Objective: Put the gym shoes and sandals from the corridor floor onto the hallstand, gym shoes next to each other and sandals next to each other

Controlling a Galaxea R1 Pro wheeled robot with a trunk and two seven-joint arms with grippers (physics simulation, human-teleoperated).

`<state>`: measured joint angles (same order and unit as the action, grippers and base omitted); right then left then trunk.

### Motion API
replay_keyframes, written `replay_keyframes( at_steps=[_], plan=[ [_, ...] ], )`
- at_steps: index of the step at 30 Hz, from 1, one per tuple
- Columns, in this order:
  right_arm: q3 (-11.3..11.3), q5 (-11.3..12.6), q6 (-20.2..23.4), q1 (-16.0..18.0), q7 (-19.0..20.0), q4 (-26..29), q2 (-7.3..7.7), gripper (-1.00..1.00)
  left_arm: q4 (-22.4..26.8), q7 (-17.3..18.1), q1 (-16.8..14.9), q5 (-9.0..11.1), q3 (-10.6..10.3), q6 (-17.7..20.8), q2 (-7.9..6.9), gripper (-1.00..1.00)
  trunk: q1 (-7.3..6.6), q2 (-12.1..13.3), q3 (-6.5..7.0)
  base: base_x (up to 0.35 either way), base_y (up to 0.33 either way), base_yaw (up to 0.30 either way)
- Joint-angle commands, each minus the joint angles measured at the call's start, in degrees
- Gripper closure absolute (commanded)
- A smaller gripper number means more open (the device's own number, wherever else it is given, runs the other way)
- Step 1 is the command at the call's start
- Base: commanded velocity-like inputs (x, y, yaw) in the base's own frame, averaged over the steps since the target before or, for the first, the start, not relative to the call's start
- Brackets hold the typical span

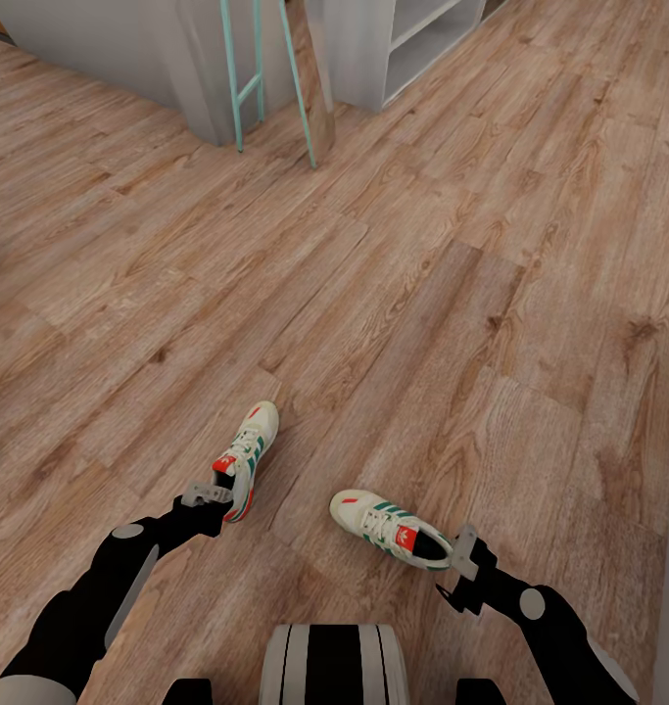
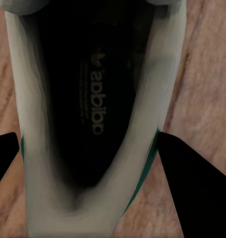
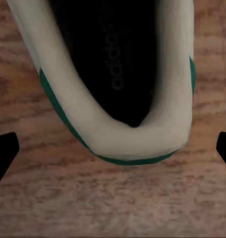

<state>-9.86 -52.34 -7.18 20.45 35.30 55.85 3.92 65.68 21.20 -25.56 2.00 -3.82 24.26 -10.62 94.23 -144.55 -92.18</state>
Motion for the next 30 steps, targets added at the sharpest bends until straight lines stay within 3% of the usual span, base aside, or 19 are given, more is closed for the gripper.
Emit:
replay_keyframes(
  at_steps=[1,30],
  plan=[
    [-0.5,-0.6,-0.5,0.0,0.2,0.0,-0.04,-1.0,0.1,0.1,0.0,0.2,-0.1,0.4,-0.03,1.0,0.0,0.0,-0.03,0.117,0.0,0.0],
    [-1.1,-0.6,-0.5,0.0,0.2,0.0,-0.05,-1.0,0.0,0.1,0.0,0.2,-0.1,0.4,-0.1,1.0,0.0,0.0,-0.03,0.031,0.0,0.0]
  ],
)
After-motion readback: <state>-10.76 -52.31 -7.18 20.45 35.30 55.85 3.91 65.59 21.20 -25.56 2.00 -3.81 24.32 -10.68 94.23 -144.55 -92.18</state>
